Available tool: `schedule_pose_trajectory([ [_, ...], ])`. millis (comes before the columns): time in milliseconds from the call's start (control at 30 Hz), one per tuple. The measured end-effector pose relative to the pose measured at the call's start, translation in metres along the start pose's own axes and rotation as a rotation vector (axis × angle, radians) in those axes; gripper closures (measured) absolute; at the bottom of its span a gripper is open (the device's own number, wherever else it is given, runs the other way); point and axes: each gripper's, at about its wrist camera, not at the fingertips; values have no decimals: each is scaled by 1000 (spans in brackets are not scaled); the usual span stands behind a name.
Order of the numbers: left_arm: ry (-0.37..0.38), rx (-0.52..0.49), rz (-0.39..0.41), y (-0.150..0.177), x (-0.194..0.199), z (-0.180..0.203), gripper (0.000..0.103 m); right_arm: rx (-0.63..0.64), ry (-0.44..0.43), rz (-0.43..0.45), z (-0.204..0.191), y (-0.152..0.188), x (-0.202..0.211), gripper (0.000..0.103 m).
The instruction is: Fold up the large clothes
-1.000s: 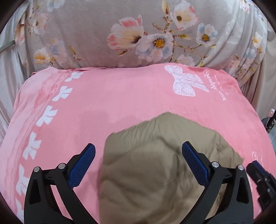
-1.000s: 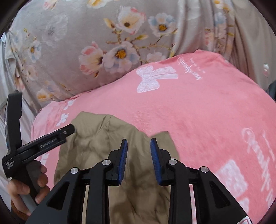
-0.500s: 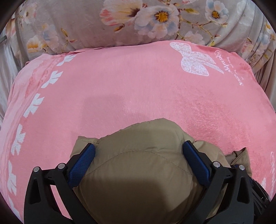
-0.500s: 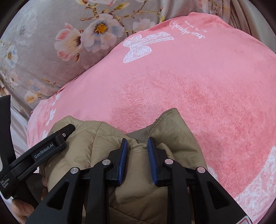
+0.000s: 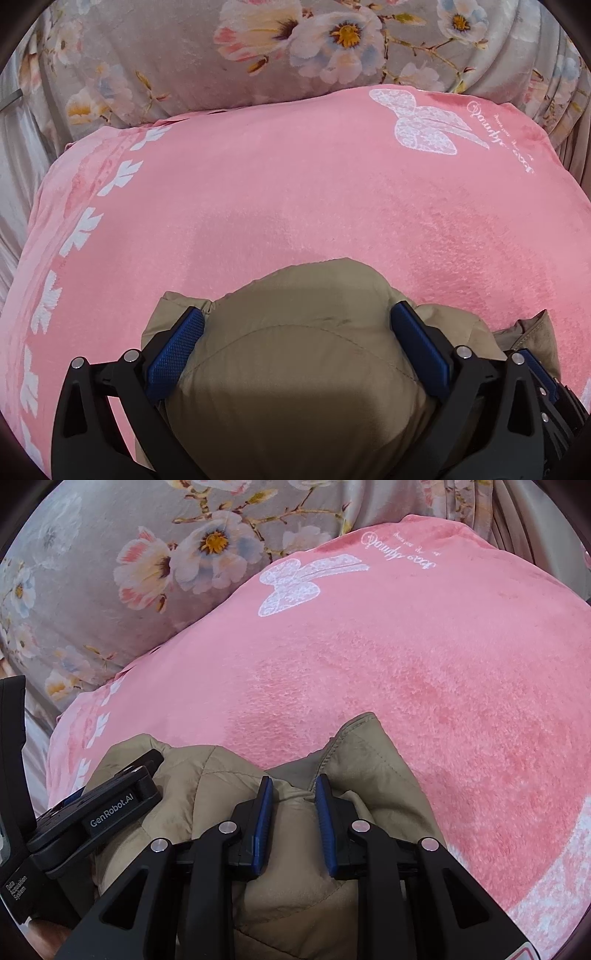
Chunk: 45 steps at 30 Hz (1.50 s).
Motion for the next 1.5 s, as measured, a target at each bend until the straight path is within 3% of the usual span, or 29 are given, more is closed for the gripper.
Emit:
schedule_pose_trajectory([
  [267, -34, -3, 25, 3, 0, 3, 5, 4, 8, 23, 2, 2, -1, 83],
  [400, -12, 0, 23, 3, 0, 1, 5, -28, -59, 18, 11, 0, 2, 82],
  [467, 93, 7, 20, 7, 11, -14, 5, -100, -123, -21, 29, -1, 23, 80],
  [533, 196, 28, 16, 16, 30, -36, 5, -143, -183, -27, 48, 6, 53, 63],
  [567, 240, 37, 16, 22, 40, -49, 5, -156, -186, -35, 62, 12, 69, 44],
  [600, 283, 42, 8, 33, 53, -64, 5, -161, -169, -54, 75, 16, 80, 42],
  [700, 362, 36, -73, 64, 65, -89, 5, -175, -161, -207, 116, 38, 97, 42],
  [833, 469, 73, -178, 108, 62, -108, 5, -165, -216, -342, 128, 67, 97, 42],
  [1000, 677, 182, -263, 136, 52, -123, 5, -188, -451, -500, 99, 98, 74, 41],
  [1167, 792, 209, -288, 136, 37, -124, 5, -166, -457, -478, 69, 107, 60, 34],
  [1267, 825, 211, -276, 131, 29, -117, 5, -196, -483, -454, 64, 108, 53, 34],
  [1333, 834, 216, -267, 128, 24, -115, 5, -206, -494, -431, 60, 107, 48, 41],
  [1400, 807, 190, -227, 123, 31, -116, 11, -231, -534, -410, 57, 105, 45, 66],
  [1500, 768, 142, -152, 116, 50, -126, 31, -199, -521, -345, 44, 100, 55, 80],
])
Point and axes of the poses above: each gripper's, at about its wrist camera, not at the fingertips, and x roughly against the way its jaws point, z to its right, y to its underside, and after that the axes turned 9 degrees about -x, right-handed
